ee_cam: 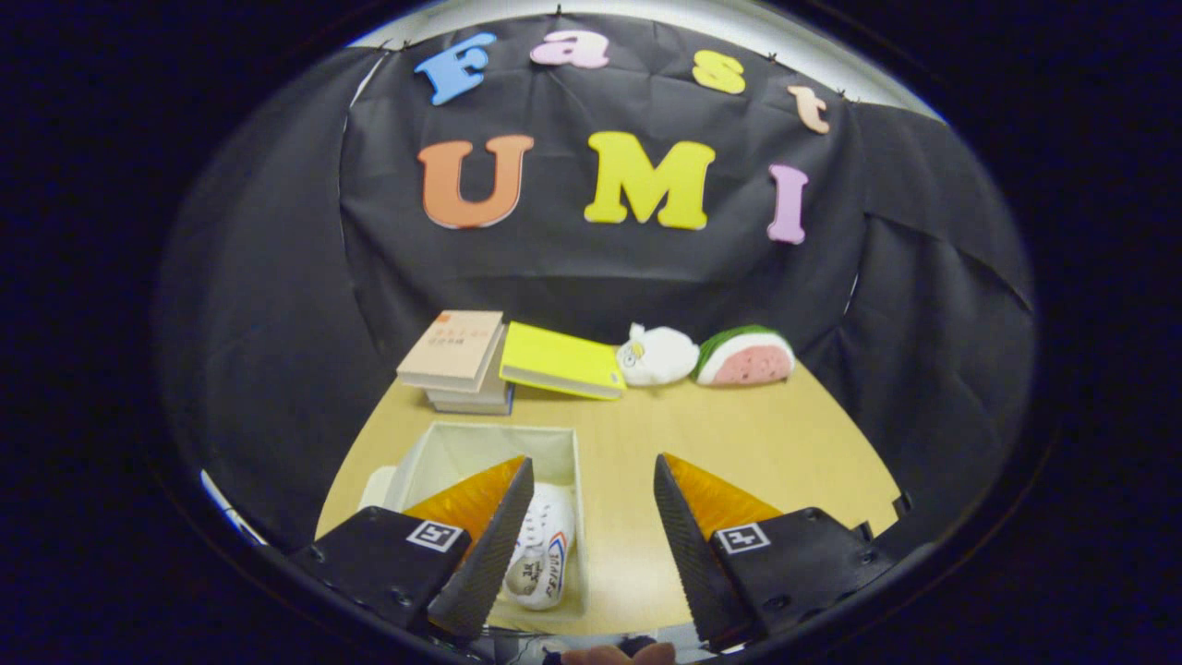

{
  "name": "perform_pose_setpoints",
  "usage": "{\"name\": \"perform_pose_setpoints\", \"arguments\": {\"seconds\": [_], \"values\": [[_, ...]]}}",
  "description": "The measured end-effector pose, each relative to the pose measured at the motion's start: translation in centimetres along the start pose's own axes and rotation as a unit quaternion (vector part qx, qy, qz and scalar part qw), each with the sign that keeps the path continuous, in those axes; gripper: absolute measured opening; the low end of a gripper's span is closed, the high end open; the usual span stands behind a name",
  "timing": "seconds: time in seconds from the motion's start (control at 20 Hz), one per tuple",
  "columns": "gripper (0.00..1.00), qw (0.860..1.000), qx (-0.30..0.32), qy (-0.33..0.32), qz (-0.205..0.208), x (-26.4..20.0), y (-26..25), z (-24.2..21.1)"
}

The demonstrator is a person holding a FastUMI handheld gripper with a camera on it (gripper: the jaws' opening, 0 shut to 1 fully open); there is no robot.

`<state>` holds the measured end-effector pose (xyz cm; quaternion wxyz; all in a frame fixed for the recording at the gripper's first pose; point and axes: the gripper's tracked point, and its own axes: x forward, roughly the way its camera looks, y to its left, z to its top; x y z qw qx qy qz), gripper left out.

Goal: Open the storage box then place both shoes into the box .Put the left shoe in first, then the right shoe, with the right side of both shoes facing outward in a uniform manner.

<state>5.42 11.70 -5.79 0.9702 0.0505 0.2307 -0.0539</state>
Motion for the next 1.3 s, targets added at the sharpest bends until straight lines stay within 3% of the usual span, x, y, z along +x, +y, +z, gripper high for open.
{"name": "perform_pose_setpoints", "arguments": {"seconds": [0.15,0.65,1.3], "values": [[1.0,0.998,0.002,-0.059,-0.009,-3.1,-3.0,1.9],[1.0,0.987,0.012,-0.154,-0.043,-10.0,-9.1,2.2],[1.0,0.989,0.019,-0.145,-0.028,-11.9,-9.9,2.2]]}}
